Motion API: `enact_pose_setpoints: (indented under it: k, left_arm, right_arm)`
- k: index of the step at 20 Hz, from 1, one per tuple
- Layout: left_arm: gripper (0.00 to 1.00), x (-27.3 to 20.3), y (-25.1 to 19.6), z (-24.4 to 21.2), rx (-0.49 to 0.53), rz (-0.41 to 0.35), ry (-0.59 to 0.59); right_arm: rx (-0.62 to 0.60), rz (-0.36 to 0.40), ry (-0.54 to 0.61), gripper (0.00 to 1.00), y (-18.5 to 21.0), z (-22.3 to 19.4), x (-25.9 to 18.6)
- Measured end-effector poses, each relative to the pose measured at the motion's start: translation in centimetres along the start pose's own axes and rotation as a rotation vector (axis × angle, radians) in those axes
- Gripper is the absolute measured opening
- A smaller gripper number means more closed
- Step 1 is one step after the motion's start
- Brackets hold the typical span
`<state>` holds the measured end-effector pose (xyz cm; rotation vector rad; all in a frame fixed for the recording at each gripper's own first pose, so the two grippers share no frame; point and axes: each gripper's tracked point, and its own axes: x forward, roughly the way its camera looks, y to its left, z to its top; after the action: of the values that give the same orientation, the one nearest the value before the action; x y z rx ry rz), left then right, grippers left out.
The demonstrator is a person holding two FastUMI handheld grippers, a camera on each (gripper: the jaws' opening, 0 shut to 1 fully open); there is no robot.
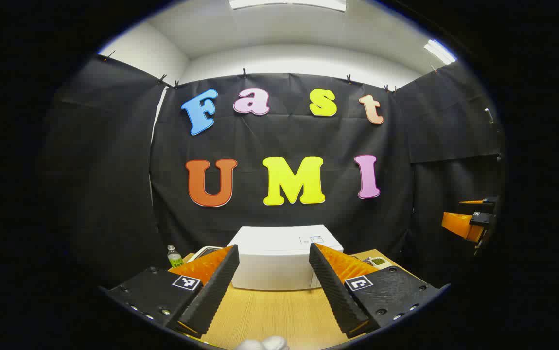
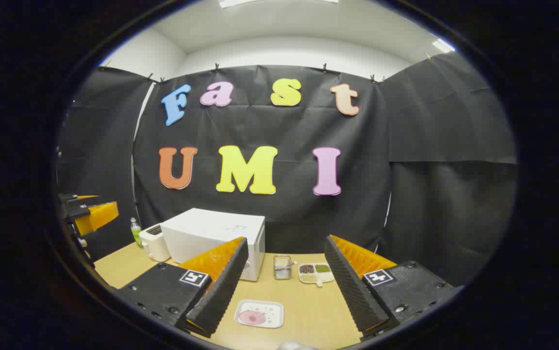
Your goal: Open the microwave oven with the left hand, put the food in, and close the microwave oven.
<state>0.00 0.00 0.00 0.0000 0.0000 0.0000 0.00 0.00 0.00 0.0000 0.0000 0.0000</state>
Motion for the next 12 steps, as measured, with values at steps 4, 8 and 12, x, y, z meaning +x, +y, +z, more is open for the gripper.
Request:
enact_pose_setpoints:
  k: [4,8,12]
  left_arm:
    - [0.92,0.3,-0.2,0.1,0.001,-0.005,-0.001]
    - [0.92,0.7,-0.2,-0.2,0.002,-0.005,0.005]
    - [0.92,1.3,0.2,-0.2,0.002,0.005,0.002]
  right_arm:
    - [0.007,-0.004,0.007,1.00,-0.3,-0.2,0.4]
    - [0.008,-0.002,0.009,1.00,-0.1,-0.3,0.8]
    - [0.010,0.008,0.012,1.00,0.2,-0.5,1.4]
